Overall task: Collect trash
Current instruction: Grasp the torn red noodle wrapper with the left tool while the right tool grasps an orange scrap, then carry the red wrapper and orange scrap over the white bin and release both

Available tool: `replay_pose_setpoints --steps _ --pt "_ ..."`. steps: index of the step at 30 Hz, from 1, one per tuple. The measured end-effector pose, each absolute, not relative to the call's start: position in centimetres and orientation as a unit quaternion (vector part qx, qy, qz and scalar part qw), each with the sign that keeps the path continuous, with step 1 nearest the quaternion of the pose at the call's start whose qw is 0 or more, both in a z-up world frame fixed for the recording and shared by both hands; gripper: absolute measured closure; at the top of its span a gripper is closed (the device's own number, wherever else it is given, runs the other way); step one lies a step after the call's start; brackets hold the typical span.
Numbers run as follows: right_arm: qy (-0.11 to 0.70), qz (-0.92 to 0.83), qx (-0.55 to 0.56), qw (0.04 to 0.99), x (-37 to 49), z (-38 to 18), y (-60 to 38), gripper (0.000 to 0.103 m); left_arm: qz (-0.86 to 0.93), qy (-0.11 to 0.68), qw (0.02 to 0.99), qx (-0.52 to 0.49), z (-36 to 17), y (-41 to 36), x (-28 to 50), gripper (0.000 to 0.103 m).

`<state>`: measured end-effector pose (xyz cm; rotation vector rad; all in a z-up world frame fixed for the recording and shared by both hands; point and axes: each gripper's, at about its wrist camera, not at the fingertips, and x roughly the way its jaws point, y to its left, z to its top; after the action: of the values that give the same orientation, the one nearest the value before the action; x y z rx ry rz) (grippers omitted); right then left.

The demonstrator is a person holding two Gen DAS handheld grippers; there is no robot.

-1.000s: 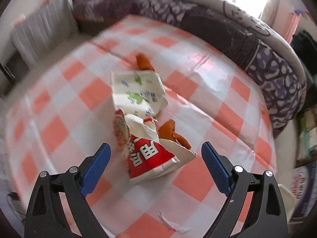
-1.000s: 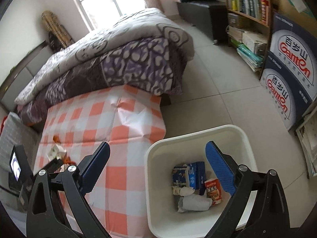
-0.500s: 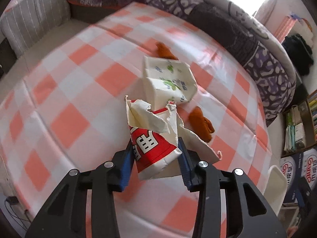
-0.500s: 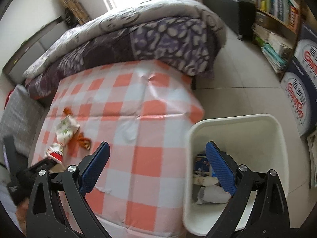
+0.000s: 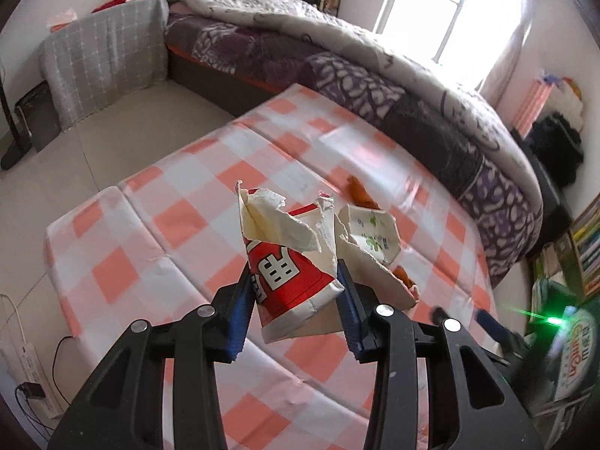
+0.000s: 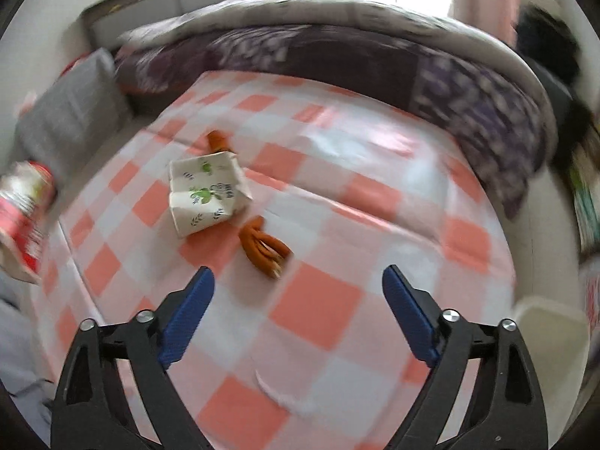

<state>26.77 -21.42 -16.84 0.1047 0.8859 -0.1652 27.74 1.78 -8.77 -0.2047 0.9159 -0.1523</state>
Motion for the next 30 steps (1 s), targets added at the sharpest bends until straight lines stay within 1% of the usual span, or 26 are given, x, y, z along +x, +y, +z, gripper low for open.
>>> replay_pose_setpoints --steps 3,6,8,9,10,11,12,13,16,21,30 --pt "0.431 -0.059 0.071 0.897 28.4 -17.7 -21.3 0.019 -0.072 0.441 0.889 -0.104 -8.6 2.6 27.6 0.062" --pt "0.434 -0.047 0.048 0.898 29.4 -18.6 -20.2 0.020 -0.071 0.447 0.885 -0.108 -9.0 2.9 27.8 0.061" --pt "0.444 -0.041 0.046 0.894 30.0 -19.4 -19.8 0.026 -0.069 0.450 0.884 -0.108 -9.2 3.0 27.8 0.061" --pt "0.452 -0.039 0.048 0.890 30.3 -19.9 -19.8 0.033 -0.068 0.451 0.883 -0.108 -9.3 3.0 27.9 0.061" --pt "0.463 -0.039 0.049 0.884 30.5 -20.4 -19.8 0.047 -0.068 0.453 0.882 -0.107 -9.5 3.0 28.0 0.061" --pt "0.471 -0.040 0.046 0.880 30.8 -20.8 -19.8 0.059 -0.067 0.453 0.882 -0.106 -9.5 2.9 28.0 0.061" --pt "0.479 -0.049 0.038 0.876 30.8 -21.2 -19.9 0.079 -0.066 0.453 0.883 -0.105 -9.6 2.9 28.0 0.061" --pt "0.473 -0.056 0.038 0.879 30.7 -21.0 -20.1 0.082 -0.065 0.452 0.883 -0.102 -9.6 2.8 28.0 0.061" --pt "0.455 -0.061 0.049 0.887 30.2 -20.0 -20.4 0.086 -0.059 0.448 0.887 -0.096 -9.6 2.7 27.9 0.061" --pt "0.416 -0.053 0.058 0.906 28.9 -16.8 -19.9 0.086 -0.046 0.434 0.894 -0.097 -9.1 3.0 27.6 0.061" --pt "0.361 -0.044 0.067 0.929 26.1 -11.8 -18.5 0.086 -0.013 0.373 0.925 -0.068 -6.9 3.1 26.4 0.061"
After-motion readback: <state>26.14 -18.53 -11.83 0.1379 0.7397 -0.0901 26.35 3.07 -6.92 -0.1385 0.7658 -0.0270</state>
